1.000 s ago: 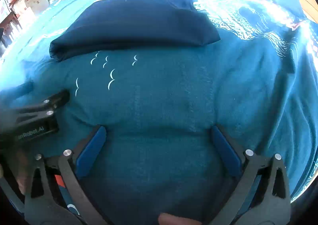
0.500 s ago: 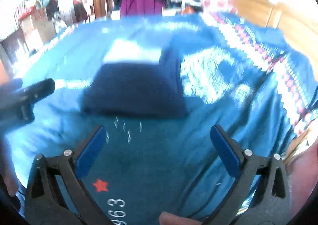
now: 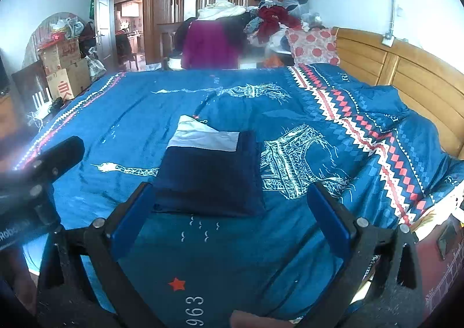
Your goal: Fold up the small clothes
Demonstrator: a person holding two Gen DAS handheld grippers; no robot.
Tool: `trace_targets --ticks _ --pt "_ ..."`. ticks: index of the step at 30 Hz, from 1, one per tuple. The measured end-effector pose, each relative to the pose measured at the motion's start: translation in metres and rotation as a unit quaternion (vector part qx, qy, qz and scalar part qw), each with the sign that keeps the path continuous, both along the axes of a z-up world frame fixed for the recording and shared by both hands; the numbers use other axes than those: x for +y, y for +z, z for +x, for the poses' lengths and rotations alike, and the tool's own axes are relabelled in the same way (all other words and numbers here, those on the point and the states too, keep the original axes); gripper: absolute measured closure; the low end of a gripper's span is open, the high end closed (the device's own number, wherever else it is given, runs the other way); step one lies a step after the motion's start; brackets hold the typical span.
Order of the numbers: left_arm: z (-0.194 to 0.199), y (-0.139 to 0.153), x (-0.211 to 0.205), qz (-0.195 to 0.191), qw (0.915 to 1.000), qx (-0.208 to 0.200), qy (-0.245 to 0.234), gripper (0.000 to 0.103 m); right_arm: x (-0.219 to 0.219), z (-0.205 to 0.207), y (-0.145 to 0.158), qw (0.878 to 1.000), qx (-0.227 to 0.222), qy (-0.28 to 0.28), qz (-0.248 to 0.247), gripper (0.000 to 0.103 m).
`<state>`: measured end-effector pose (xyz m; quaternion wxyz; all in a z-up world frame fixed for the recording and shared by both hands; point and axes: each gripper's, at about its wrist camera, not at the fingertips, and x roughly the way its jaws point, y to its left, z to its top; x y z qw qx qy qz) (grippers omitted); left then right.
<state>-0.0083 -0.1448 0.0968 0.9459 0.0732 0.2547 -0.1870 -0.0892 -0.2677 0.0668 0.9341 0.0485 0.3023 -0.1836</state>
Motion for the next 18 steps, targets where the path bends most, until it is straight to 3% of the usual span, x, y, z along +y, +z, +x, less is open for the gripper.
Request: trace_targets --ticks 6,18 --pt "-0.001 0.003 0.008 0.002 1.0000 0.000 0.009 0.000 0.002 -0.001 0.001 1.000 0.001 -0.002 0.026 0.000" --pt "0.006 -0.007 0.007 0.001 0.9998 0.021 0.007 0.000 0.015 0.005 -0.005 1.000 0.017 -0.001 0.023 0.000"
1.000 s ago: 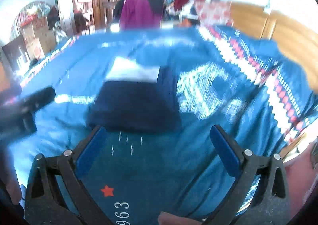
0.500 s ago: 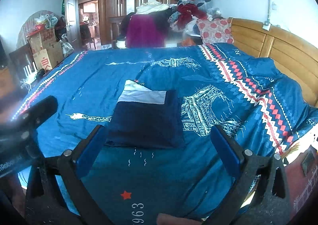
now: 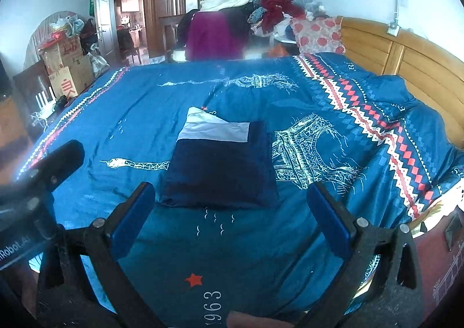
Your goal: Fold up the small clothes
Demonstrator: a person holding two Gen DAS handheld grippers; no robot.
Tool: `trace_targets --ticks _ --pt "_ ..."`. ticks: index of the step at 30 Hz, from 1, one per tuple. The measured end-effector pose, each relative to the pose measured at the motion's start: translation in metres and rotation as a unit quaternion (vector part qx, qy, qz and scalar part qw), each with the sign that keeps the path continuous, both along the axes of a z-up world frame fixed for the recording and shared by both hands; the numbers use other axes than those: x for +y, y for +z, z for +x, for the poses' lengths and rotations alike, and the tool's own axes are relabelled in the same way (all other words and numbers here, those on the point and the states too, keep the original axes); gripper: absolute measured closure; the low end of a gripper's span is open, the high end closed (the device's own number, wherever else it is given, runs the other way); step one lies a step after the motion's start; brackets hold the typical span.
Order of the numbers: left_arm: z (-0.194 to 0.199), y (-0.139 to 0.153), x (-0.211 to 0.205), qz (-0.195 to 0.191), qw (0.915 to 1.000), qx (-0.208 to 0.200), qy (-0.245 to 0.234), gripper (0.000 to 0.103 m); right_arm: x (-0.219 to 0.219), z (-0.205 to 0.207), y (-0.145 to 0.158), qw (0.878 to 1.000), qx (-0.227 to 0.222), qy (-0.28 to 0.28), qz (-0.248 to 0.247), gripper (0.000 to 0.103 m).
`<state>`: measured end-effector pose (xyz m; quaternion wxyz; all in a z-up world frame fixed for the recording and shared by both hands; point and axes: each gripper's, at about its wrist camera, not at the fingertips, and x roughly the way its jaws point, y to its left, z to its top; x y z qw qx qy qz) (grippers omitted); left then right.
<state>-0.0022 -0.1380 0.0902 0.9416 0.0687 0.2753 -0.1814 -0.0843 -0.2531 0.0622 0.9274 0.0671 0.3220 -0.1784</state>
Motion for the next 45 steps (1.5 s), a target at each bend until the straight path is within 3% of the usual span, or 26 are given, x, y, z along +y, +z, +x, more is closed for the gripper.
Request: trace_targets --ticks 10,25,39,45 --pt "0.003 -0.008 -0.008 0.007 0.9999 0.010 -0.010 0.000 -0.003 -0.003 -0.001 1.000 0.001 -0.008 -0.002 0.000" --pt "0.004 -0.008 -0.005 0.000 1.0000 -0.001 0.000 0.000 -0.001 -0.001 -0.003 0.998 0.011 -0.031 -0.047 0.000" --pt "-0.005 -0.001 -0.006 -0.004 0.9990 -0.042 0.013 0.000 -0.002 -0.008 0.008 0.997 -0.017 -0.038 -0.062 0.000" --pt "-0.015 0.004 0.009 -0.017 0.9946 -0.093 0.043 0.000 0.007 -0.025 0.023 0.994 -0.064 -0.032 -0.088 0.000"
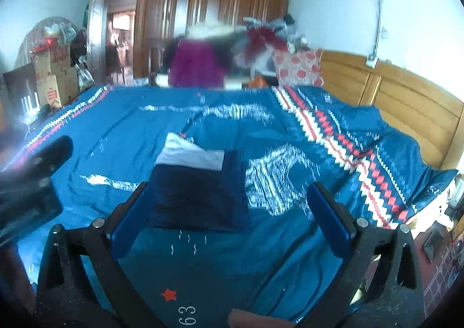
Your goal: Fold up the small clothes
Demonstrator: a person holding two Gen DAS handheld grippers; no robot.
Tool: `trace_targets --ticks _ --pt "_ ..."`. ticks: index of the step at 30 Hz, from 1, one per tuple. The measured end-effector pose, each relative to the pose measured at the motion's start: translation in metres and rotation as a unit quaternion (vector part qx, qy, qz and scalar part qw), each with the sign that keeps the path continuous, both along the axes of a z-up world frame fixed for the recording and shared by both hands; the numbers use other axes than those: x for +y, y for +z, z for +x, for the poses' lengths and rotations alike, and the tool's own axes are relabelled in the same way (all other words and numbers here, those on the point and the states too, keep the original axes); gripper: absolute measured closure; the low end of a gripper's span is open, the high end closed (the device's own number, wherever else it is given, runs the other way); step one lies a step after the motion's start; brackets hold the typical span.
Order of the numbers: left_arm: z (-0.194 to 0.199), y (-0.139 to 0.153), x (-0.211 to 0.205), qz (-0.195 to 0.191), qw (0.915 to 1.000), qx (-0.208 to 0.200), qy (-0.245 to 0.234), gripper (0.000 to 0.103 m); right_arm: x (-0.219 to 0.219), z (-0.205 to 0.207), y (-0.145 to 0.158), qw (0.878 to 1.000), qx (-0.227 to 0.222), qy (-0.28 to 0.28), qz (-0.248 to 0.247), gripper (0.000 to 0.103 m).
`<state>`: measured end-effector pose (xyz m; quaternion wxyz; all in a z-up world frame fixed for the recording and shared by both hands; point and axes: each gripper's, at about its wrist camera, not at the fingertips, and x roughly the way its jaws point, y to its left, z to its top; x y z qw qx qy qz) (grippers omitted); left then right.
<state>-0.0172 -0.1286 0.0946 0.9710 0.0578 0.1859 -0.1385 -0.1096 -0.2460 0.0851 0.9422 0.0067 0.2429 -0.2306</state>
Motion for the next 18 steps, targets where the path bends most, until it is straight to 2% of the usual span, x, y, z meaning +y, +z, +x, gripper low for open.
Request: trace_targets --ticks 3,5,12,18 --pt "-0.005 0.003 0.008 -0.005 0.9999 -0.014 0.007 0.000 0.007 -0.010 0.010 0.999 -0.029 0.007 -0.021 0.000" --pt "-0.006 0.004 0.010 -0.002 0.9998 -0.018 0.009 0.000 0.008 -0.012 0.013 0.999 -0.035 0.015 -0.018 0.000" --pt "-0.008 0.002 0.009 0.000 1.0000 0.003 -0.001 0.000 0.000 -0.001 -0.003 0.999 -0.006 0.030 0.024 0.000" --pt "-0.005 -0.001 0.007 0.001 0.9999 0.013 -0.005 0.000 0.004 -0.006 -0.013 1.000 0.004 0.017 0.005 0.000"
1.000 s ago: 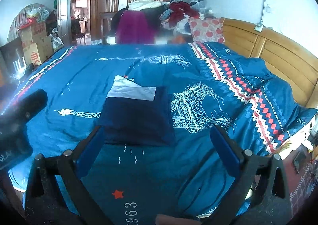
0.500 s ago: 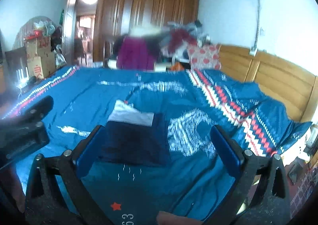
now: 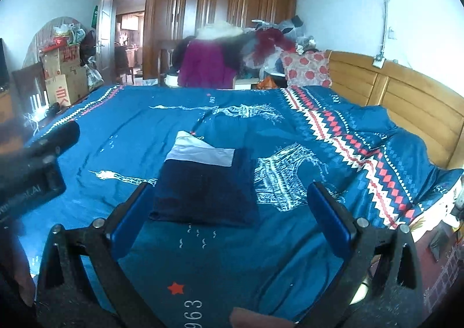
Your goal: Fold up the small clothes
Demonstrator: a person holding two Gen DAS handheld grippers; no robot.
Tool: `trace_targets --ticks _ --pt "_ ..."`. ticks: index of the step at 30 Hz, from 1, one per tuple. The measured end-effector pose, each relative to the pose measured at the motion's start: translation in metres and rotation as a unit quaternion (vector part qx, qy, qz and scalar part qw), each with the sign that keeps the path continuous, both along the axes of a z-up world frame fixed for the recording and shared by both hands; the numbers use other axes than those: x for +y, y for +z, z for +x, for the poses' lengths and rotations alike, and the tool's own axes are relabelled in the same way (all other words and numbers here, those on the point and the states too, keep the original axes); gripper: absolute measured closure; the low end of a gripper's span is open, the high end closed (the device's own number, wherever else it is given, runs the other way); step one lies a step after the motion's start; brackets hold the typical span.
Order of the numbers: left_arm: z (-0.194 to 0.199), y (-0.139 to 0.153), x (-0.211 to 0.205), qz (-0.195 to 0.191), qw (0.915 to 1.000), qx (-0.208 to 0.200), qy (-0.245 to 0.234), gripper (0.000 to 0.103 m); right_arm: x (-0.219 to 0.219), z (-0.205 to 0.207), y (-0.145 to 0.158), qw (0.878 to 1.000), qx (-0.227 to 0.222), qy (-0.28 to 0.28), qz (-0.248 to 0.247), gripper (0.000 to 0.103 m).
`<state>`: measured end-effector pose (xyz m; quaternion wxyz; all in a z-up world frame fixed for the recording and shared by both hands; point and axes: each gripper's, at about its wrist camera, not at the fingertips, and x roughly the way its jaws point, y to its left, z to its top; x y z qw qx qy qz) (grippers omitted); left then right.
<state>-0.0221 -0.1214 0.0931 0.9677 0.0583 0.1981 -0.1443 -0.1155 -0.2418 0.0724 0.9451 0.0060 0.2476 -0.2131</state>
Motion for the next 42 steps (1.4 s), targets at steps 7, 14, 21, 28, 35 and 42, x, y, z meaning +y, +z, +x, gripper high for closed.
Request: trace_targets --ticks 7,14,21,28,35,42 --pt "-0.002 0.002 0.005 -0.006 1.0000 0.002 -0.001 0.000 0.005 -0.006 0.012 0.999 -0.011 -0.006 -0.032 0.000" --pt "-0.001 0.007 0.007 -0.007 1.0000 0.003 -0.004 0.000 0.001 -0.003 0.012 1.000 -0.005 -0.005 -0.028 0.000" --pt "0.003 0.007 0.005 -0.004 0.9999 0.015 -0.006 0.000 0.000 0.000 0.007 1.000 0.013 0.002 -0.022 0.000" --pt "0.009 0.008 0.006 -0.006 0.9998 0.019 -0.005 0.000 -0.009 0.005 0.009 1.000 0.018 -0.006 0.005 0.000" --pt "0.019 0.002 0.005 -0.004 0.9992 0.039 0.003 0.000 -0.011 0.015 0.004 0.999 0.038 -0.003 0.005 0.000" --pt "0.026 0.002 0.003 0.002 0.9991 0.042 0.005 0.000 -0.007 0.018 -0.002 0.999 0.046 0.004 0.014 0.000"
